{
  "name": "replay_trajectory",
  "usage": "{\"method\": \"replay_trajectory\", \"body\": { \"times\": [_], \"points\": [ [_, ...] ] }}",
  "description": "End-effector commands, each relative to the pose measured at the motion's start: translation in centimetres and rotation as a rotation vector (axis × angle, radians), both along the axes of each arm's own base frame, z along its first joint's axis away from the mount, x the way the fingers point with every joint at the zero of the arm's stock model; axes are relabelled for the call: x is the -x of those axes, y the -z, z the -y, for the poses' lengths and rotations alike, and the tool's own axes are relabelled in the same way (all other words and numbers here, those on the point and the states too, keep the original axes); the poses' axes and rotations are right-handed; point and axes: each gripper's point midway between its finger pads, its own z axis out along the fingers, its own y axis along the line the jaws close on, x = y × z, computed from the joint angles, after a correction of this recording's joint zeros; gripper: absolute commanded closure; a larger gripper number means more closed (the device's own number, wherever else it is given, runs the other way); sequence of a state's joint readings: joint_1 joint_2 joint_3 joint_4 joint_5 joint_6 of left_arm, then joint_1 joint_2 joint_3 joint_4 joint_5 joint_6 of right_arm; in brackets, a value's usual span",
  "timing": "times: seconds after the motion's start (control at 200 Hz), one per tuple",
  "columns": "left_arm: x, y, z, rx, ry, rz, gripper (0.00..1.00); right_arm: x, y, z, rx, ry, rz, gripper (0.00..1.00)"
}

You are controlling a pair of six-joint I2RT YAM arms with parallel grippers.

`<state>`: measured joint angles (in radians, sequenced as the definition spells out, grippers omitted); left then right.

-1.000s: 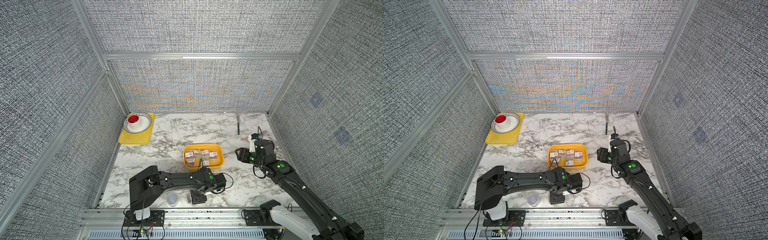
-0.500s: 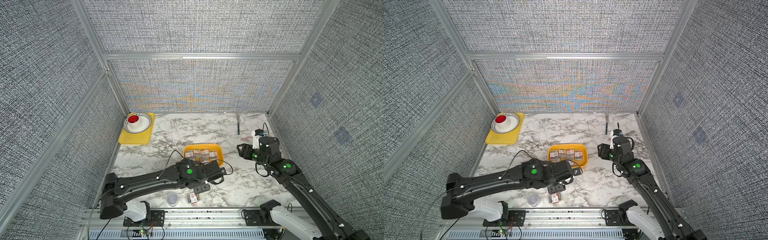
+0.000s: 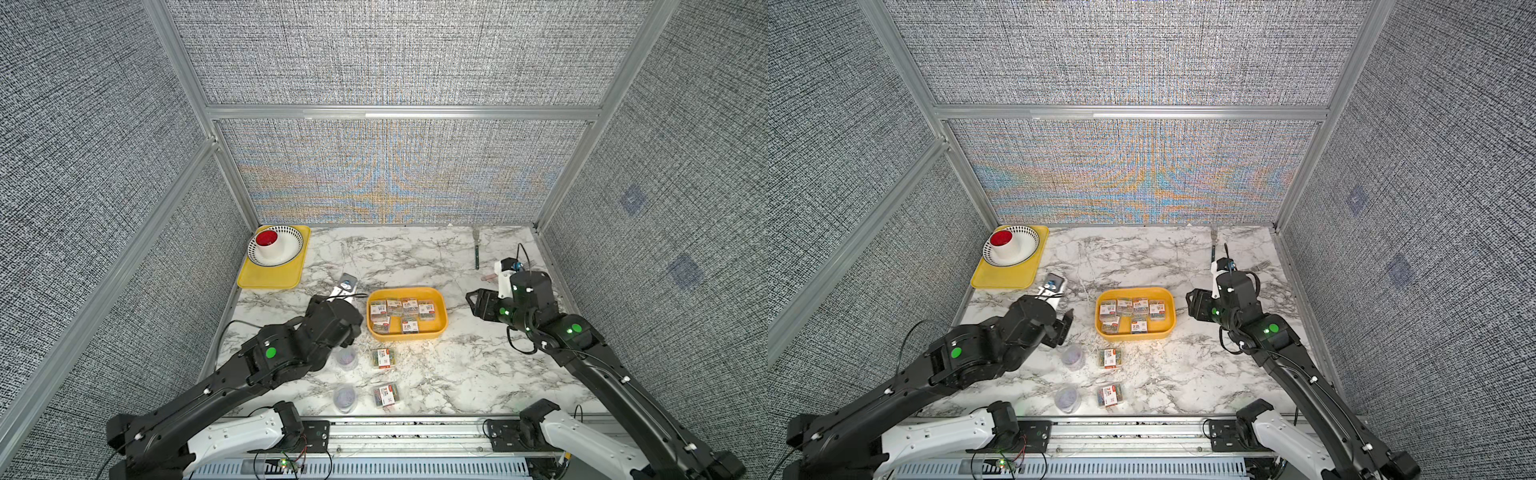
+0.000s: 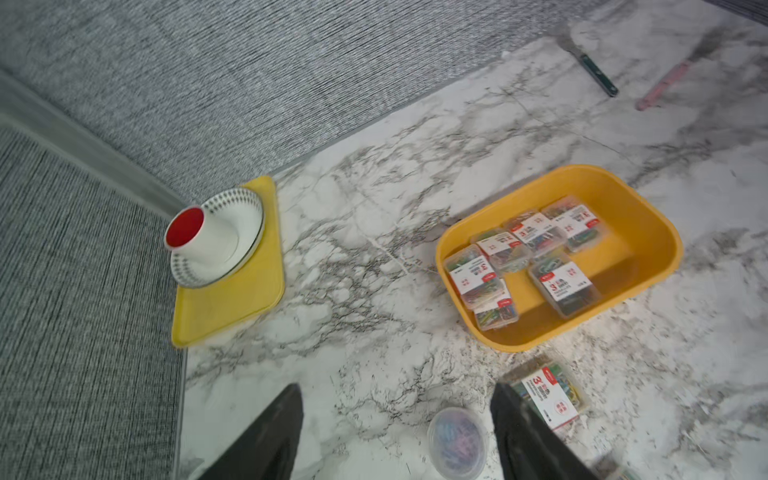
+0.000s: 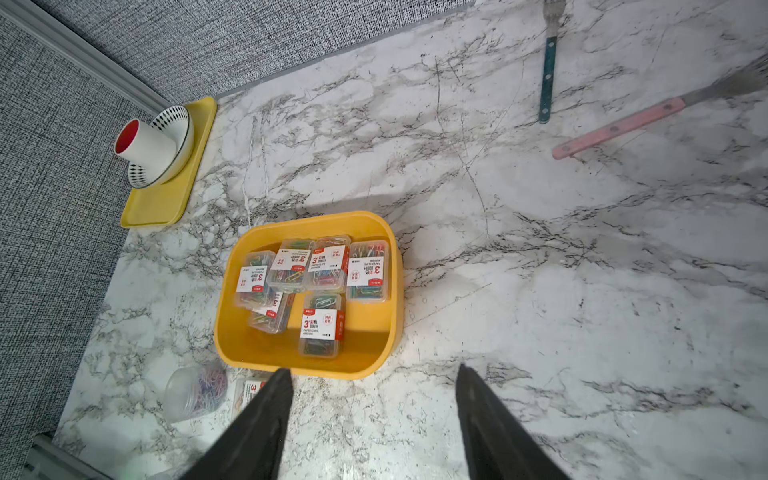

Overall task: Take the paper clips out of the storage box
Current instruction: Pick up the boxed paper clips from the storage box.

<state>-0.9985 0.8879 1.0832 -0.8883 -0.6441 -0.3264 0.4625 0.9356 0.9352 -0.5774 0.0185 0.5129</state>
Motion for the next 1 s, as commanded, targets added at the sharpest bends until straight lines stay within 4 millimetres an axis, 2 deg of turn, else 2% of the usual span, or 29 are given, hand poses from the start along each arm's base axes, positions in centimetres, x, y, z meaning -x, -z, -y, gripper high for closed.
{"method": "replay_trajectory", "body": {
  "times": [0.0, 0.13, 0.38, 0.571, 0.691, 0.841, 0.996],
  "points": [
    [-0.5, 0.5, -2.1, 0.150, -0.133, -0.013, 0.24, -0.4, 0.4, -1.1, 0.005, -0.023, -0.006, 0.35],
    [-0.9, 2.3, -4.3, 0.143, -0.215, -0.056, 0.22, -1.3, 1.4, -3.6, 0.027, -0.069, -0.023, 0.35],
    [-2.8, 5.4, -5.5, 0.073, -0.272, -0.144, 0.20, -2.2, 4.2, -8.3, 0.150, -0.168, -0.076, 0.36],
    [-3.4, 8.7, -5.5, 0.090, -0.285, -0.206, 0.20, -2.0, 6.6, -10.2, 0.287, -0.244, -0.129, 0.37],
    [-3.2, 10.1, -5.8, 0.086, -0.297, -0.224, 0.20, -2.1, 7.9, -10.9, 0.340, -0.274, -0.157, 0.37],
    [-3.0, 10.0, -6.0, 0.090, -0.295, -0.223, 0.20, -2.7, 9.0, -11.9, 0.365, -0.291, -0.193, 0.37],
    [-1.9, 8.5, -6.9, 0.053, -0.284, -0.220, 0.19, -3.5, 9.6, -13.0, 0.387, -0.302, -0.233, 0.36]
  ]
}}
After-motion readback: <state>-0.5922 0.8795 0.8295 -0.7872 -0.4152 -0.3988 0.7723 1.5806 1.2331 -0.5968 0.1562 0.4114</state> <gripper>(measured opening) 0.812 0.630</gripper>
